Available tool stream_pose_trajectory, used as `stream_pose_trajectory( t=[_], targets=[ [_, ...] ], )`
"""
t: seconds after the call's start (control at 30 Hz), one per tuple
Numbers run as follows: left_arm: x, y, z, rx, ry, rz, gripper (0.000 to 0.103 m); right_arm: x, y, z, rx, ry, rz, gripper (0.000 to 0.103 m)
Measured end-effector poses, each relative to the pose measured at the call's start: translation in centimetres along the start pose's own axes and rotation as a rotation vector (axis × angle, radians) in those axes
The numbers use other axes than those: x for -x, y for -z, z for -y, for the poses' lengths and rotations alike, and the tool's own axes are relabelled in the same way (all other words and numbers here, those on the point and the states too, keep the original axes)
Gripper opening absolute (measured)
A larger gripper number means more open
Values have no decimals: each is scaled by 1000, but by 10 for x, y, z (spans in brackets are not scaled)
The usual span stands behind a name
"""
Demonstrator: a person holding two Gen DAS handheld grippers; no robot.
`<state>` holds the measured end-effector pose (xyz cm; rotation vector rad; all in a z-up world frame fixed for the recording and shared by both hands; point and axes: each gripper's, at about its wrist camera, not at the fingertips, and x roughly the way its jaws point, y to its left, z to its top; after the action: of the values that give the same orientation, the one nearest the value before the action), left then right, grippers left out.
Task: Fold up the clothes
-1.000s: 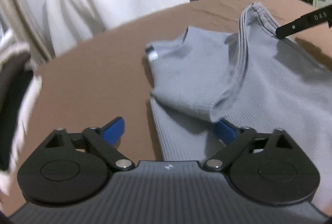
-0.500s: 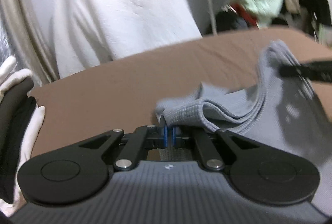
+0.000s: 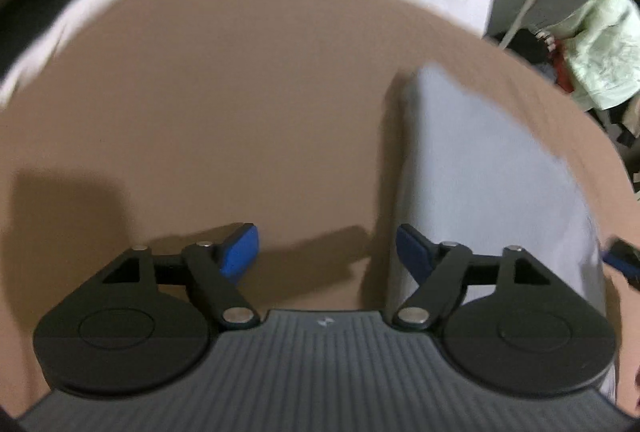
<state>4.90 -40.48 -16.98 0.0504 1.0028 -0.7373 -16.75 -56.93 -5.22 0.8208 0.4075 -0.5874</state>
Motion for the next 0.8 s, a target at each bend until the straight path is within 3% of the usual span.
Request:
stream_pose_trajectory(
  t=[0.1,0.23,0.37,0.4,0.47,0.57,0.7,0.77,0.8],
  targets=[
    [5,7,11,-63,-8,-6,81,37,38,0,-57,-59,-15,45],
    [12,19,30,-150,-40,-20,82,71,93,-10,-54,8,-12,55],
    [29,36,41,-196,-129,-20,82,82,116,-35,102,79,20,55],
    [34,39,43,-190,-162,-14,82,79,117,-41,154,90,26,47],
    [44,41,40,-123,-180,-23,79,71,117,-53,248,121,31,10],
    [51,49,29,-55,-186,-57,79,69,119,-58,250,261,34,9],
    [42,69,33,-217,-314,-78,88,80,131,-52,259,374,18,8],
    [45,71,34,-279,-418,-69,89,84,131,-40,200,385,-4,7],
    [49,70,32,-279,-433,-64,89,87,131,-35,177,387,-14,7]
  ],
)
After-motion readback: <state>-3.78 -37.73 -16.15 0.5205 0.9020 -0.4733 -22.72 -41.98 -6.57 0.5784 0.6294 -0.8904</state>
